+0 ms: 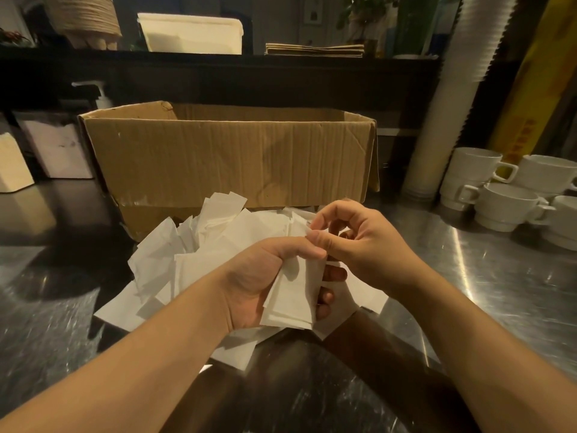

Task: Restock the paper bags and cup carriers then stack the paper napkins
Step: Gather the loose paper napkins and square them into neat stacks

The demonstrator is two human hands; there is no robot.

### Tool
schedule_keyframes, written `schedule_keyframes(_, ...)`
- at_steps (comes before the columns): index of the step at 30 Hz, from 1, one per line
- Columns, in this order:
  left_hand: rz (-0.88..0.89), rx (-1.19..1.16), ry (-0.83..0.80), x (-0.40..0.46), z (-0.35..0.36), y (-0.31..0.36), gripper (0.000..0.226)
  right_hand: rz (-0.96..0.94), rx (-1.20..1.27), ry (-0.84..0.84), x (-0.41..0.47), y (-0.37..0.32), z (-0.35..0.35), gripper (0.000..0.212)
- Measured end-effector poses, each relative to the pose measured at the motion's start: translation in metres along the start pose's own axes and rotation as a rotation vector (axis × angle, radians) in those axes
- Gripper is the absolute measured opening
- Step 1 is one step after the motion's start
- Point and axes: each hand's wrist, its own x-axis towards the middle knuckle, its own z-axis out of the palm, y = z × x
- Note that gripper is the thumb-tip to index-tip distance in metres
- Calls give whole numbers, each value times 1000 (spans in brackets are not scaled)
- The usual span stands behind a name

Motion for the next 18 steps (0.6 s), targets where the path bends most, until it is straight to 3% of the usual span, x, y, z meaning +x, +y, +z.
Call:
schedule_keyframes(6, -15, 14, 0, -2, 3, 1, 67, 32, 37, 19, 2, 5, 0, 5)
schedule_keyframes(12, -45, -26, -29, -3, 3, 0, 64, 44, 44, -1, 0, 4, -1, 22)
schedule_keyframes(18, -18, -84, -86, 1, 0, 0, 73, -7, 118, 49, -1, 2, -1, 9)
